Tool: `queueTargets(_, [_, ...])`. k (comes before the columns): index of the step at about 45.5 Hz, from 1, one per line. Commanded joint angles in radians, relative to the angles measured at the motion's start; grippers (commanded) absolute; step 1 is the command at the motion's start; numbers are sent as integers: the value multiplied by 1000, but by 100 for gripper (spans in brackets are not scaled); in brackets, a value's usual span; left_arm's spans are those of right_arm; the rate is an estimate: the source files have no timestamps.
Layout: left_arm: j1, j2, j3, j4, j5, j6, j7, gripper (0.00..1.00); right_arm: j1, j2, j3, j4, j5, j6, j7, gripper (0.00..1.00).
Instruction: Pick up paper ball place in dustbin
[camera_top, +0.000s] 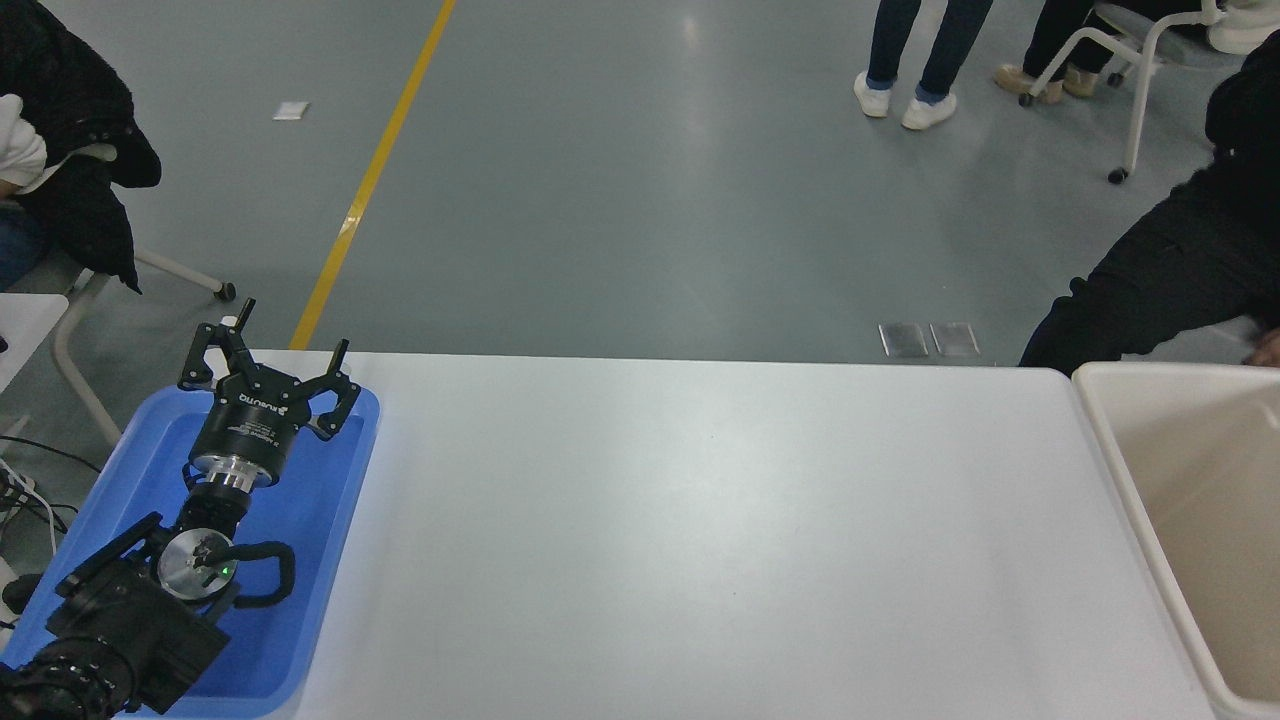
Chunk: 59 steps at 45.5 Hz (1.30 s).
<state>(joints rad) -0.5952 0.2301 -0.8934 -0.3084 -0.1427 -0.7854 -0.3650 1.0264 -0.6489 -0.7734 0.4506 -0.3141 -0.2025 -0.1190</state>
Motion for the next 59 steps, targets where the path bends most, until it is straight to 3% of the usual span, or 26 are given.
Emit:
queueTargets(1, [0,0,-1,0,0,0,0,100,-273,100,194,-191,12,-46,5,0])
queueTargets(23, [0,0,1,0,0,0,0,100,-405,239,315,-317,13,-41,5,1])
queueTargets(24, [0,0,1,-1,0,0,0,100,-402,239,315,-317,13,-43,5,13])
queueTargets(25, [0,0,1,0,0,0,0,100,-401,239,315,-317,13,-44,5,39])
queueTargets(27, [0,0,1,0,0,0,0,100,-397,239,315,-317,12,-46,5,61])
queueTargets(33, [0,0,-1,0,0,0,0,100,-394,235,315,-317,13,-48,5,98])
queueTargets(51, [0,0,-1,0,0,0,0,100,-348,206,367,-302,15,-32,4,100])
queueTargets(59, [0,0,-1,0,-2,0,0,100,-316,204,607,-293,15,-37,7,100])
